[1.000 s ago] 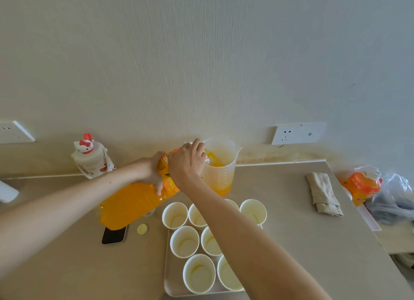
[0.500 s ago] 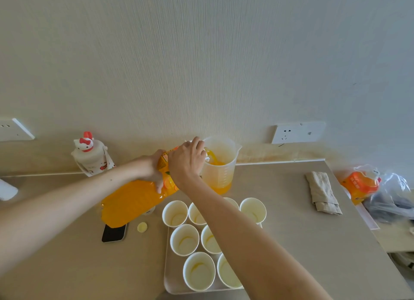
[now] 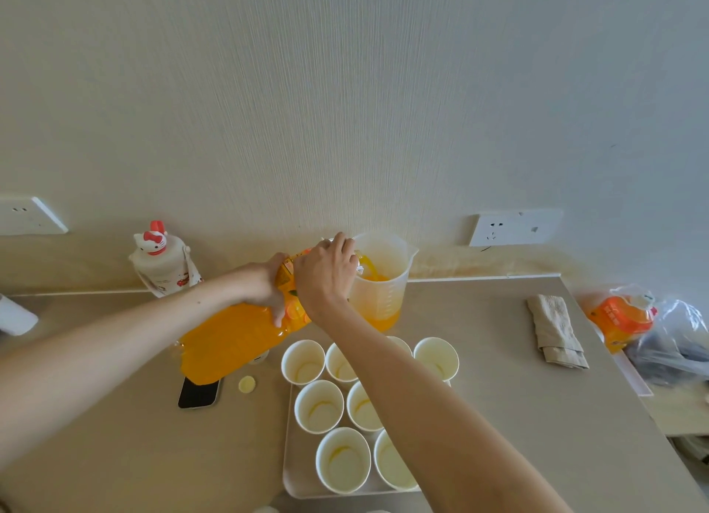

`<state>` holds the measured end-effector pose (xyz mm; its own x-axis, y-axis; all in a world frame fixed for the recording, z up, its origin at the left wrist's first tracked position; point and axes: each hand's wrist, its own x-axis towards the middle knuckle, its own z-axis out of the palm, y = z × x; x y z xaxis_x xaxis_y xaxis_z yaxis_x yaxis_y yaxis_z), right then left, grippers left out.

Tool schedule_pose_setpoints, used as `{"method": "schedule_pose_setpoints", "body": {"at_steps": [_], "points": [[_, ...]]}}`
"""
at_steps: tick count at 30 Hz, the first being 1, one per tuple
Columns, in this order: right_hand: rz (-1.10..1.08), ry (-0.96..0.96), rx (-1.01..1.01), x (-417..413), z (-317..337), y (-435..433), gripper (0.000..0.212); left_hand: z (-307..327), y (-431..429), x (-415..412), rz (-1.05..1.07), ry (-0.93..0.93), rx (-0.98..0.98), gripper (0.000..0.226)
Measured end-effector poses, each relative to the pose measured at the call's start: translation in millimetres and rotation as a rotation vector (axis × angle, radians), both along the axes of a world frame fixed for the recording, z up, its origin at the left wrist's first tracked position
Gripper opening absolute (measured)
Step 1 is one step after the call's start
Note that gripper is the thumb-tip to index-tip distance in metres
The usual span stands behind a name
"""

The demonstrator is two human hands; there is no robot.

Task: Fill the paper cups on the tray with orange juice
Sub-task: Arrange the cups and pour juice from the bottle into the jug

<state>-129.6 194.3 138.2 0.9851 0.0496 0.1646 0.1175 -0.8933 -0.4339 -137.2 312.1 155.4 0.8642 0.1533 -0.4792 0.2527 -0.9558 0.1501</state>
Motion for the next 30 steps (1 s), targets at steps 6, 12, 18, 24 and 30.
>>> {"method": "schedule_pose_setpoints", "body": {"at_steps": [6,12,18,24,30], "points": [[0.0,-0.013,0.02,-1.6,0.3,-1.4,0.039,-16.1,11.6,11.4,0.022,-0.025,-0.014,0.127],[-0.037,-0.093,0.076,-3.0,-5.7,0.4,0.035,-34.0,23.4,26.3,0.024,-0.023,-0.005,0.135],[-0.169,-0.103,0.049,-3.7,-9.1,7.3,0.021,-7.1,5.5,6.2,-0.007,-0.024,0.018,0.119],[-0.109,-0.089,0.05,-4.5,-7.5,6.0,0.025,-5.2,5.6,4.0,0.0,-0.024,0.0,0.108],[-0.12,-0.094,0.047,-4.4,-8.4,6.4,0.025,-3.4,4.0,2.5,-0.004,-0.034,0.008,0.117]]}}
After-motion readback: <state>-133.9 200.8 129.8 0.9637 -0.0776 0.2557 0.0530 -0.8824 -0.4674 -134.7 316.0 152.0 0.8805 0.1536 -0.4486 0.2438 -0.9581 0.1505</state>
